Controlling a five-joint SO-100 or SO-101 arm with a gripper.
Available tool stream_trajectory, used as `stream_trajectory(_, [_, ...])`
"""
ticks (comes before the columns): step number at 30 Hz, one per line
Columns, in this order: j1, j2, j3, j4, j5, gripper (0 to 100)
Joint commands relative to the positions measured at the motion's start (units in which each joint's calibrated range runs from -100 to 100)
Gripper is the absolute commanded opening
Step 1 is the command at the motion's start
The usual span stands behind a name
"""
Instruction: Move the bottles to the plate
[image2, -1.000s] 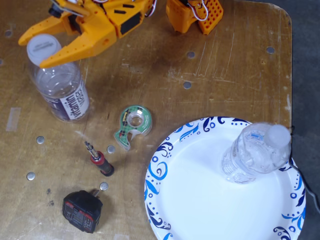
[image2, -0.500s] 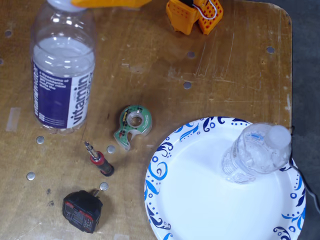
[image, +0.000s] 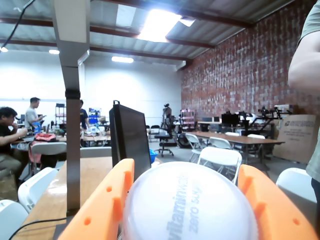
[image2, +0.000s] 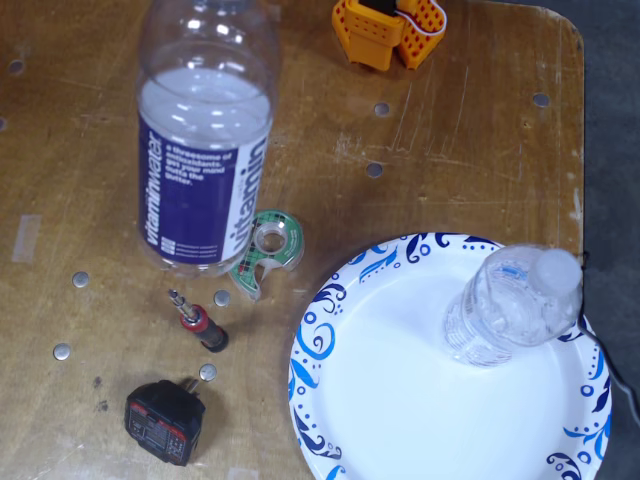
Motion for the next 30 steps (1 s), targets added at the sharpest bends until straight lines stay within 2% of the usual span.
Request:
stream_trajectory(1, [-0.7, -2.6, -1.6, 1.6, 0.1, 13])
stream_trajectory(7, [-8.0, -6.7, -1.5, 11.6, 0.0, 13])
stream_trajectory(10, [-10.9, -7.4, -1.4, 15.9, -2.3, 13])
stream_trajectory(14, [-17.1, -6.9, -1.2, 18.2, -4.0, 13])
stream_trajectory(18, [-18.9, -6.3, -1.1, 20.5, -3.9, 13])
stream_trajectory(30, [-20.7, 7.7, -0.3, 9.6, -3.8, 14])
